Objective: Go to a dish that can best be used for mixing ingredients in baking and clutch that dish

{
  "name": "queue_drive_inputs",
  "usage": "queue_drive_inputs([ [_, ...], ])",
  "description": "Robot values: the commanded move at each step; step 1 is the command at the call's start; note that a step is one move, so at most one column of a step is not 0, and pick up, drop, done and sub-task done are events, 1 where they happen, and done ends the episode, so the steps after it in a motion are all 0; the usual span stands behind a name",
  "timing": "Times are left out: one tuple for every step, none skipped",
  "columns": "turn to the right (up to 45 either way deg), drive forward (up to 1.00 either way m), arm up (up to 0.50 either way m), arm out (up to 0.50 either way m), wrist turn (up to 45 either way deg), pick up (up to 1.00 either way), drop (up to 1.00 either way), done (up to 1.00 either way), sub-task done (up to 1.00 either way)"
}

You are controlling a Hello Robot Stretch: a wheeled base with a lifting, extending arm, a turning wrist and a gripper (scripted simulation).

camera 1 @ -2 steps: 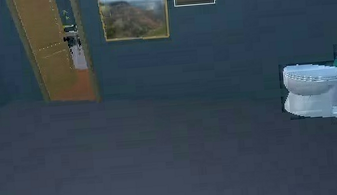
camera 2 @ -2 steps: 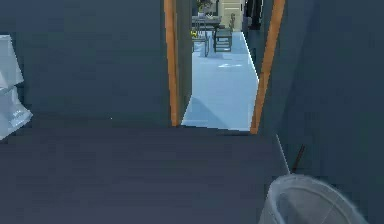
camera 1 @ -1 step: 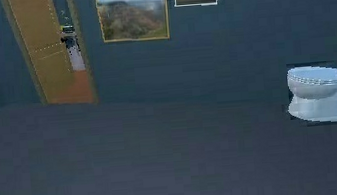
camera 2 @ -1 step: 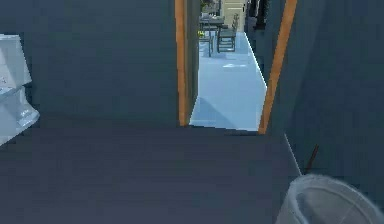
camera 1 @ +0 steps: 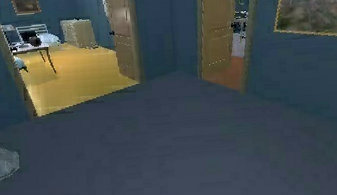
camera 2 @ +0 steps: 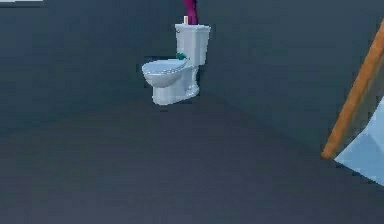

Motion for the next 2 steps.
queue_drive_inputs([
  [-24.0, 0.0, 0.0, 0.0, 0.0, 0.0, 0.0, 0.0, 0.0],
  [0.0, 1.0, 0.0, 0.0, 0.0, 0.0, 0.0, 0.0, 0.0],
])
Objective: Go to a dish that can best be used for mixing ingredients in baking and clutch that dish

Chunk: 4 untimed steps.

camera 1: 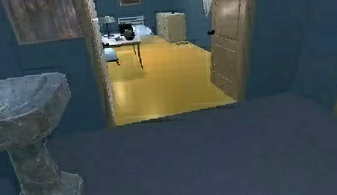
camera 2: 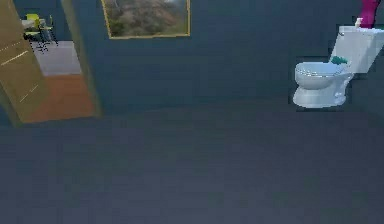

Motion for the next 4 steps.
queue_drive_inputs([
  [0.0, 1.0, 0.0, 0.0, 0.0, 0.0, 0.0, 0.0, 0.0],
  [0.0, 1.0, 0.0, 0.0, 0.0, 0.0, 0.0, 0.0, 0.0],
  [-18.0, 0.0, 0.0, 0.0, 0.0, 0.0, 0.0, 0.0, 0.0],
  [0.0, 0.05, 0.0, 0.0, 0.0, 0.0, 0.0, 0.0, 0.0],
])
